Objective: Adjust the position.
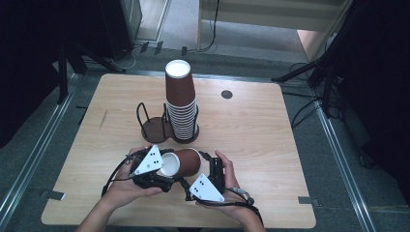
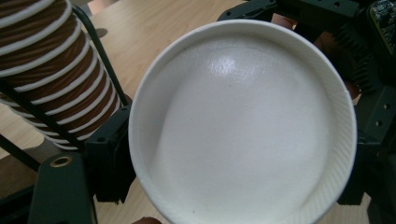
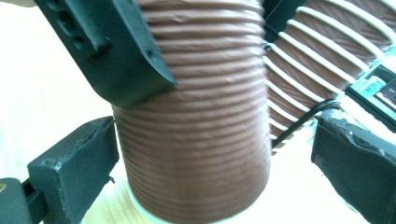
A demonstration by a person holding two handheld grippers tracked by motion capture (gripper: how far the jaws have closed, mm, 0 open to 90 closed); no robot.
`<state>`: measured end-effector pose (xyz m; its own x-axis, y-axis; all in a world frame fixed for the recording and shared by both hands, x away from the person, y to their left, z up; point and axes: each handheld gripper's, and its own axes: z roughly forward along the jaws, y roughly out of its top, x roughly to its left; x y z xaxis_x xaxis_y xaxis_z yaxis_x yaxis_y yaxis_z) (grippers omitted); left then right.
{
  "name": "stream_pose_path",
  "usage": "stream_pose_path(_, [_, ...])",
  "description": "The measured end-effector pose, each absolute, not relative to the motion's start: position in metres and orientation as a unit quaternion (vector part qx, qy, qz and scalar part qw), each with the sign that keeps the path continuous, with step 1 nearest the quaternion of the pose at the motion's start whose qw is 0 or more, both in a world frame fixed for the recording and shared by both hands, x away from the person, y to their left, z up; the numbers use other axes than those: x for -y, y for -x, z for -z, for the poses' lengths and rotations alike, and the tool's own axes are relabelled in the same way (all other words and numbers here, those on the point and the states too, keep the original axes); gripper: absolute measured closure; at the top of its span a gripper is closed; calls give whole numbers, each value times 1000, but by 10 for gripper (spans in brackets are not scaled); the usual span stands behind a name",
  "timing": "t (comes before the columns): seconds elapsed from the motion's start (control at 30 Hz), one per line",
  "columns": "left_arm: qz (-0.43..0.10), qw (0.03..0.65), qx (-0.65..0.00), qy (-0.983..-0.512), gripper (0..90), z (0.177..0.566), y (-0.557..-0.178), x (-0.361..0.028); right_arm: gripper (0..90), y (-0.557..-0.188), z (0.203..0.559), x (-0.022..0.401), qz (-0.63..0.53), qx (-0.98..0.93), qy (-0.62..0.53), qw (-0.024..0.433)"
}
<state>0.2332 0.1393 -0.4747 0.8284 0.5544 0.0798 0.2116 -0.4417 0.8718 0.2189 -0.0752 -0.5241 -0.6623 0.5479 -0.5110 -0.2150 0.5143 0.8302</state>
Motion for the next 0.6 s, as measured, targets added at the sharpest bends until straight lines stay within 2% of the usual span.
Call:
stream_pose_path(0.4, [-223, 493, -273, -795, 201, 471, -240, -159, 5, -218, 509, 83, -504, -758, -143, 389])
stream_pose_path(0.6, [-244, 524, -276, -768, 202, 464, -237, -170, 5, -220, 509, 83, -505, -755, -163, 384])
